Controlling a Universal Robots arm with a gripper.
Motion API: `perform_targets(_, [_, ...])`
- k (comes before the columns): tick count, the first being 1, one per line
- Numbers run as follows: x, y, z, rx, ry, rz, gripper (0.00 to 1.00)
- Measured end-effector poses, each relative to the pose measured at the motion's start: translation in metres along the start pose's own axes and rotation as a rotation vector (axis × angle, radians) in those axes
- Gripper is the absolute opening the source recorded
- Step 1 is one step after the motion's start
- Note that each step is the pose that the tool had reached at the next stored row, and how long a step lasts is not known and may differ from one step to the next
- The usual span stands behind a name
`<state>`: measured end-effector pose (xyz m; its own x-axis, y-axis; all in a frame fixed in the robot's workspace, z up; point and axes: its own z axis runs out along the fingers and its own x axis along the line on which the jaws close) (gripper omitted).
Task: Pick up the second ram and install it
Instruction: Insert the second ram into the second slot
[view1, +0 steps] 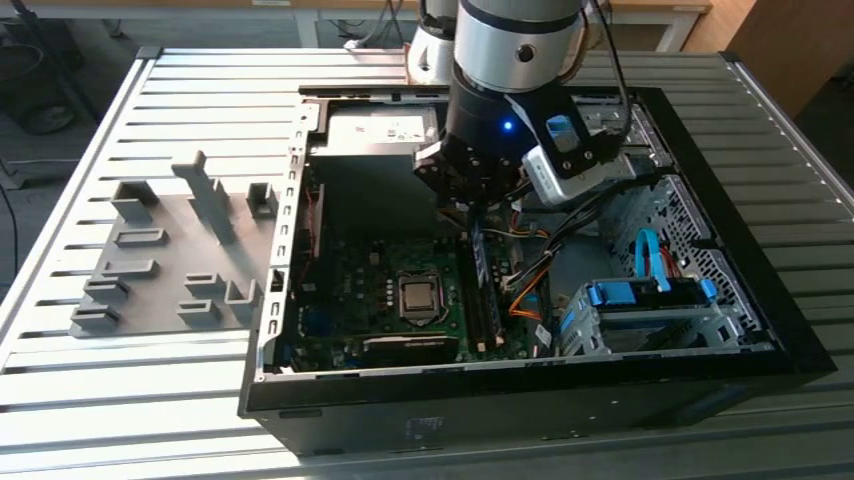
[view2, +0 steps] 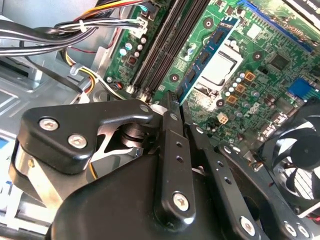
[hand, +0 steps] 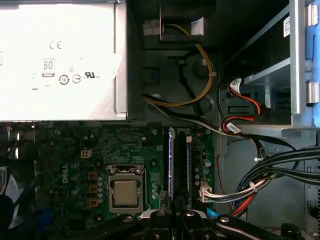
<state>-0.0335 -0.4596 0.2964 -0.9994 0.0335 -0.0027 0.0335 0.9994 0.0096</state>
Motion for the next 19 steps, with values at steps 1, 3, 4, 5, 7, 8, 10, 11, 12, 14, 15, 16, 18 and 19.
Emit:
perform_targets(1, [-0.0002,-0.0005,0.0011,0.0000,0.0000,0.000,0.14])
perform_targets(3, [-0.0009,-0.0025,0.0019,0.0001,0.0000,0.000,0.14])
perform_targets(4, [-0.0016,-0.0031,0.0025,-0.0001,0.0000,0.000,0.14])
perform_targets(5, [-0.0026,-0.0035,0.0032,0.0000,0.0000,0.000,0.14])
perform_targets(7, [-0.0042,-0.0039,0.0052,0.0000,0.0000,0.000,0.14])
perform_targets(8, [-0.0044,-0.0039,0.0065,0.0000,0.0000,0.000,0.14])
perform_targets(10, [-0.0044,-0.0040,0.0097,0.0001,0.0000,0.000,0.14])
perform_targets(11, [-0.0045,-0.0040,0.0116,0.0000,0.0000,-0.001,0.14])
perform_targets(12, [-0.0046,-0.0040,0.0134,0.0000,0.0000,-0.001,0.14])
perform_targets(14, [-0.0047,-0.0040,0.0171,-0.0001,0.0001,-0.002,0.14])
perform_targets(15, [-0.0047,-0.0040,0.0188,0.0001,0.0001,-0.002,0.14])
perform_targets(16, [-0.0047,-0.0041,0.0207,0.0000,0.0001,-0.002,0.14])
perform_targets(18, [-0.0047,-0.0041,0.0242,0.0000,0.0001,-0.002,0.14])
perform_targets(19, [-0.0047,-0.0042,0.0260,0.0000,0.0001,-0.002,0.14])
